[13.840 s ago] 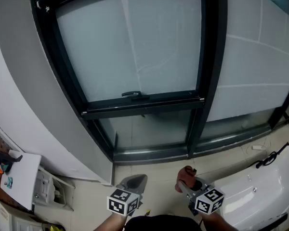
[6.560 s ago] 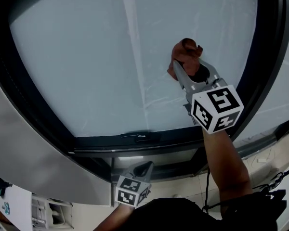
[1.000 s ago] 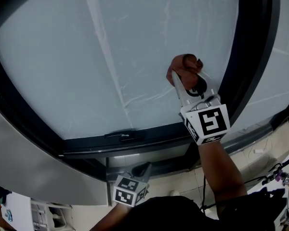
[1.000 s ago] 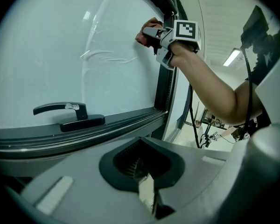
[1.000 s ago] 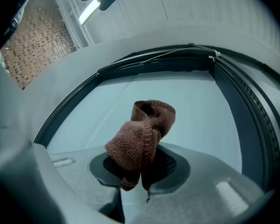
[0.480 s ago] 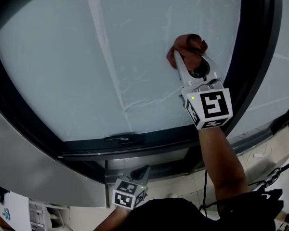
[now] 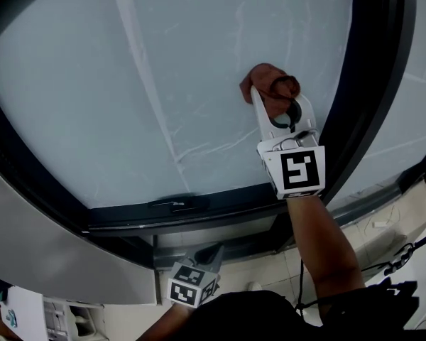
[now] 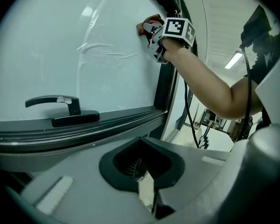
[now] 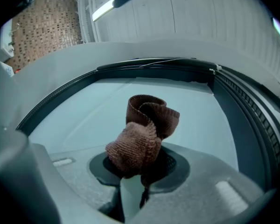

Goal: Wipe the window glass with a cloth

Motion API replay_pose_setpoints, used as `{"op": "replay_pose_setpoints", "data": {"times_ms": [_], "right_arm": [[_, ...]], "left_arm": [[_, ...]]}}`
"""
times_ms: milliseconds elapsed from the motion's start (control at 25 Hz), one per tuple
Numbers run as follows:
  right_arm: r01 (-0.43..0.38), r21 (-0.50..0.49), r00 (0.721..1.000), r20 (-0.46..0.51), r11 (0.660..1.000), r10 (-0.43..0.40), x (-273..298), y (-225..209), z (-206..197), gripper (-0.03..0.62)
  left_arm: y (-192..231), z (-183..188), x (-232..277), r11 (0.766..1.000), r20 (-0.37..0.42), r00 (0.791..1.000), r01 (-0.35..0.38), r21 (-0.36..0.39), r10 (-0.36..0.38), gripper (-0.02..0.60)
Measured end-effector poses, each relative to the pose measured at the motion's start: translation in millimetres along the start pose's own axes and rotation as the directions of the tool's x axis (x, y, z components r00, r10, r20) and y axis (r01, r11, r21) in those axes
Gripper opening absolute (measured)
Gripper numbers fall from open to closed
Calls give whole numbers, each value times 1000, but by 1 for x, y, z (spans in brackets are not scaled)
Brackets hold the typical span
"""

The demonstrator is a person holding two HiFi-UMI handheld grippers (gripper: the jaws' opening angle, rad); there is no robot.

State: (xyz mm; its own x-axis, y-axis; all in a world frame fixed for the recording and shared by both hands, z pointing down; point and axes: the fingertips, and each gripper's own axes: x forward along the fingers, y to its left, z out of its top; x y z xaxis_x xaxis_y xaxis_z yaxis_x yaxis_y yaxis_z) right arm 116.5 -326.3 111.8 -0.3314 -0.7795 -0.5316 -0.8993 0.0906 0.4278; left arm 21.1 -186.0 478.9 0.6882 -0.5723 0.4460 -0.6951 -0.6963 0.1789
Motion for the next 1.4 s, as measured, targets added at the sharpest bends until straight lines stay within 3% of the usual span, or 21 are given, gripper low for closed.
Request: {"op": "replay_pose_setpoints", "data": {"times_ms": [1400], "right_arm": [[5,92,979,-202,996,13,-54,43,-93,81]], "left_arm": [[-4,-9,7,998,-43,998,52,21,-51,17]]}}
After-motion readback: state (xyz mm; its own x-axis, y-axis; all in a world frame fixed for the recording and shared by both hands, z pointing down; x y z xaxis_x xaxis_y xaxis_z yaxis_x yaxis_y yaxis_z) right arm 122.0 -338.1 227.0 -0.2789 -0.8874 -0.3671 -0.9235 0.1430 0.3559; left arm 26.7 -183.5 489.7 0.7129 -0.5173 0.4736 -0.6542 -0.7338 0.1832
